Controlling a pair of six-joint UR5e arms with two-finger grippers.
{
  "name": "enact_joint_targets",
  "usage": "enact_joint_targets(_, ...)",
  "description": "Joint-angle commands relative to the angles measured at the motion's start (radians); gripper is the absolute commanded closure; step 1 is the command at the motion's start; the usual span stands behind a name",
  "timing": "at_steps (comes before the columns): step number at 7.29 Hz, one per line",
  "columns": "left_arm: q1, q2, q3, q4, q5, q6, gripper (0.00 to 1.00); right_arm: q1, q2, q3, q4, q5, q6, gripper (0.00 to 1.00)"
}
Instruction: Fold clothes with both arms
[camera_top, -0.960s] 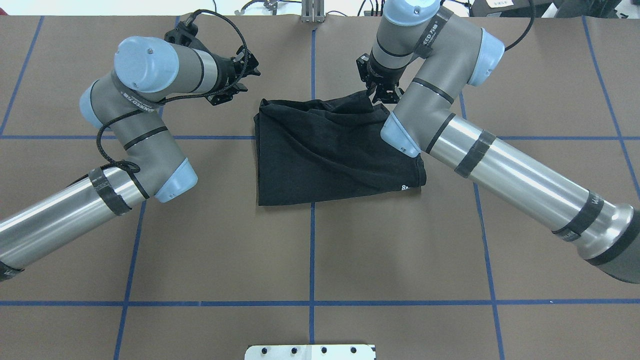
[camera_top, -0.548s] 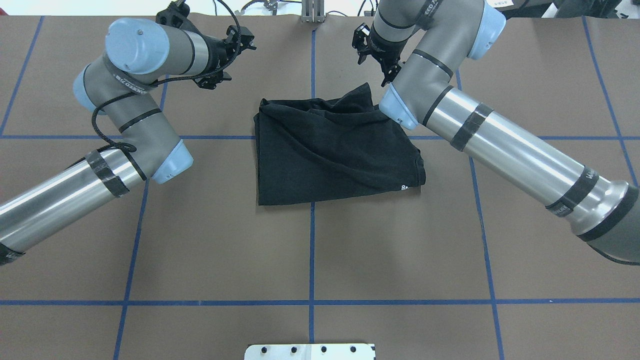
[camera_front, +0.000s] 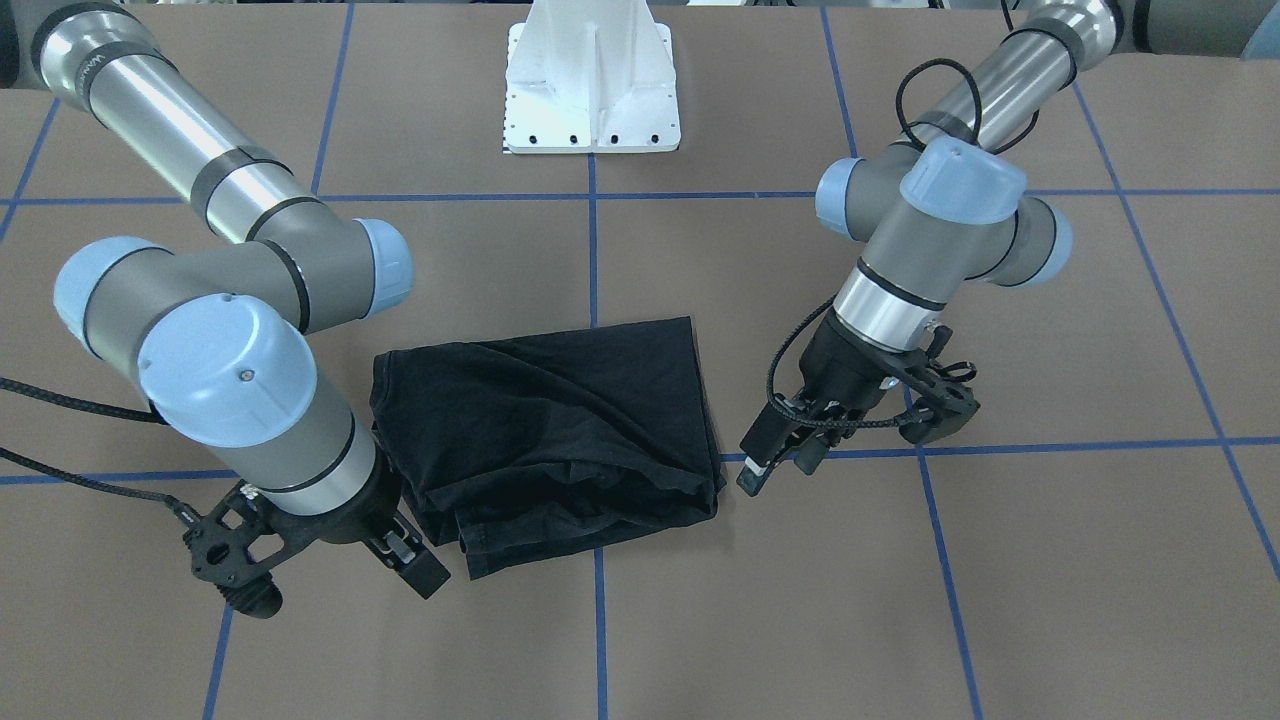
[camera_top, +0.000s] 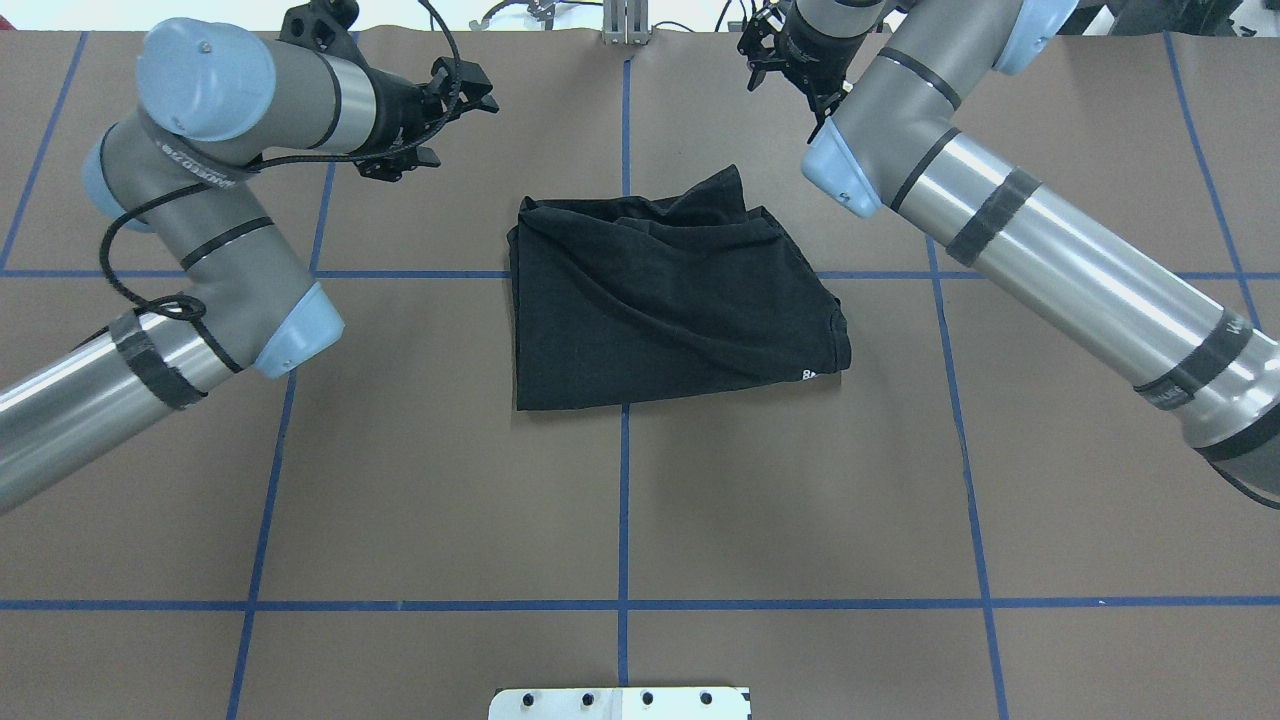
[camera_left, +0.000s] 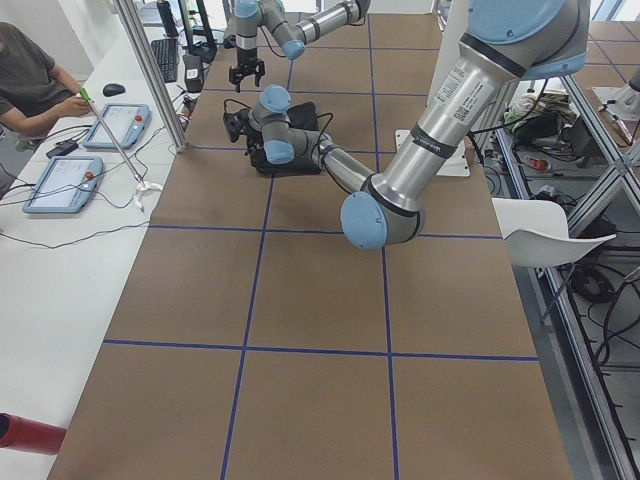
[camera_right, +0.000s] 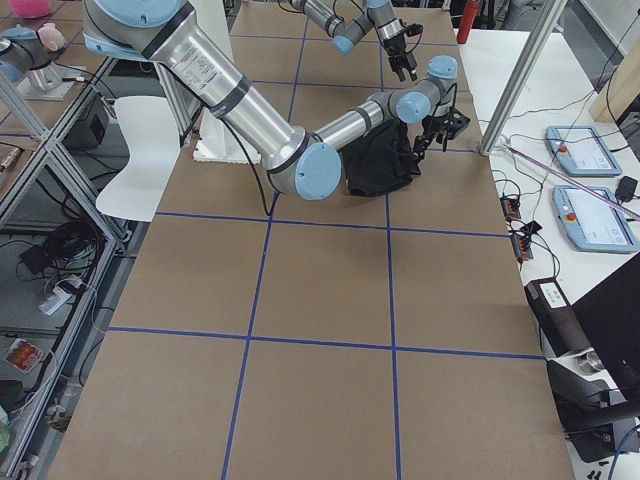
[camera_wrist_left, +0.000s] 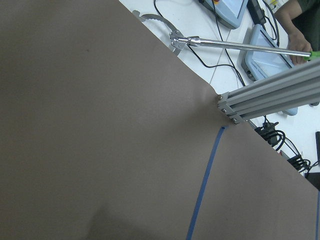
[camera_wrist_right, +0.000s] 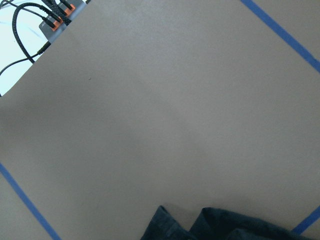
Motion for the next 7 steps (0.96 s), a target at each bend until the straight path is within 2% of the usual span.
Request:
enact_joint_targets(1, -0.012, 0.211, -0.269, 0.125, -0.013, 0.337, 0.01, 0.050, -0.217, 0.267, -0.119, 0.011, -0.254, 0.00)
enact_joint_targets(2, -0.039, 0.316, -0.354, 0.132, -0.026, 0.511, 0.01, 0.084, -0.385, 0.423, -0.127, 0.012, -0.392, 0.00)
enact_joint_targets(3, -0.108, 0.400, -0.388, 0.132, -0.115, 0.684, 0.01, 0.125, -0.539, 0.543, -0.127, 0.012, -0.533, 0.00)
enact_joint_targets(4, -0.223, 0.485, -0.388, 0.121, -0.224, 0.898, 0.00, 0.185, -0.657, 0.602, -0.127, 0.017, -0.688, 0.00)
enact_joint_targets(6, -0.425, 0.593, -0.365, 0.127, -0.338, 1.258, 0.00, 0.358, -0.805, 0.609, -0.126, 0.072, -1.046, 0.00)
enact_joint_targets(7, -0.542, 0.601, -0.295, 0.132, -0.418, 1.442, 0.00, 0.430, -0.854, 0.603, -0.127, 0.079, -1.215, 0.00)
